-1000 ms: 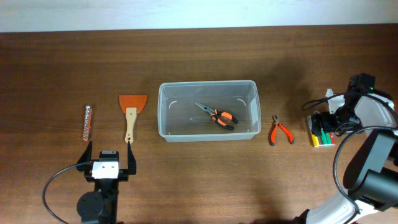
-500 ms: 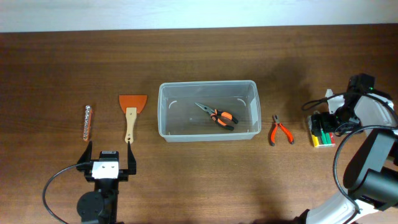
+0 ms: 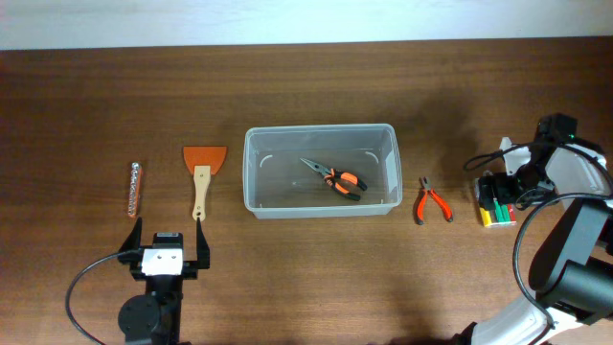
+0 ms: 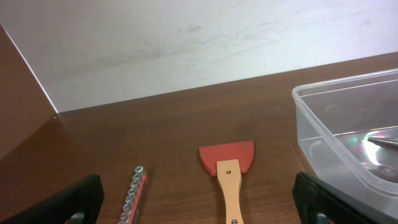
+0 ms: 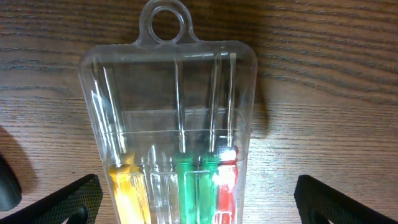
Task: Pack container
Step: 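Lower the right gripper and grasp the screwdriver case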
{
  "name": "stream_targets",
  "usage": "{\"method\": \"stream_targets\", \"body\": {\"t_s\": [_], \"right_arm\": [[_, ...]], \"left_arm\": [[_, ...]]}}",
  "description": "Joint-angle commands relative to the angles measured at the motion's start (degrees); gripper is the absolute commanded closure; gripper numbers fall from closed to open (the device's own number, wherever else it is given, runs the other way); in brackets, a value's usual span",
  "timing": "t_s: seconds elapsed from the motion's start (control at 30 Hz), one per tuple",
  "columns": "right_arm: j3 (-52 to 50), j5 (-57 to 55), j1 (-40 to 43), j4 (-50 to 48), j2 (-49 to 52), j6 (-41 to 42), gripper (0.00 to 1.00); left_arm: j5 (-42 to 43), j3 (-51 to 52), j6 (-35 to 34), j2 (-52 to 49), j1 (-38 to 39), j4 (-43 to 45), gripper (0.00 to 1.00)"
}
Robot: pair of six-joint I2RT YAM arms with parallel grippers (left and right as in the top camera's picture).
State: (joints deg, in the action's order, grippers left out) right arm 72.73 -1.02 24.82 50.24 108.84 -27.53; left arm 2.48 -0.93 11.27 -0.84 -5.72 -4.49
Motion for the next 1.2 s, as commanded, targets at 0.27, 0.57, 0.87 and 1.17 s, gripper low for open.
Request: {"method": "stream_targets", "body": {"t_s": [0.27,0.57,0.87,1.17], "right_arm": [[-0.2,0.72,-0.04,-0.22,2.19,-0.74,0.01],[-0.2,1.79,-0.04,-1.33,2.71,-0.72,0.01],[-0.2,2.32,-0.04,-1.88,5.33,-0.72,0.01],[-0.2,2.32,-0.04,-2.38,5.99,-0.72,0.01]], "left_arm": [[-0.39,0.42,-0.5,0.39,-0.31,0.0,0.01],[-0.39,0.42,-0.5,0.39,-0.31,0.0,0.01],[-0.39,0.42,-0.5,0.39,-0.31,0.0,0.01],[-0.39,0.42,-0.5,0.39,-0.31,0.0,0.01]]}}
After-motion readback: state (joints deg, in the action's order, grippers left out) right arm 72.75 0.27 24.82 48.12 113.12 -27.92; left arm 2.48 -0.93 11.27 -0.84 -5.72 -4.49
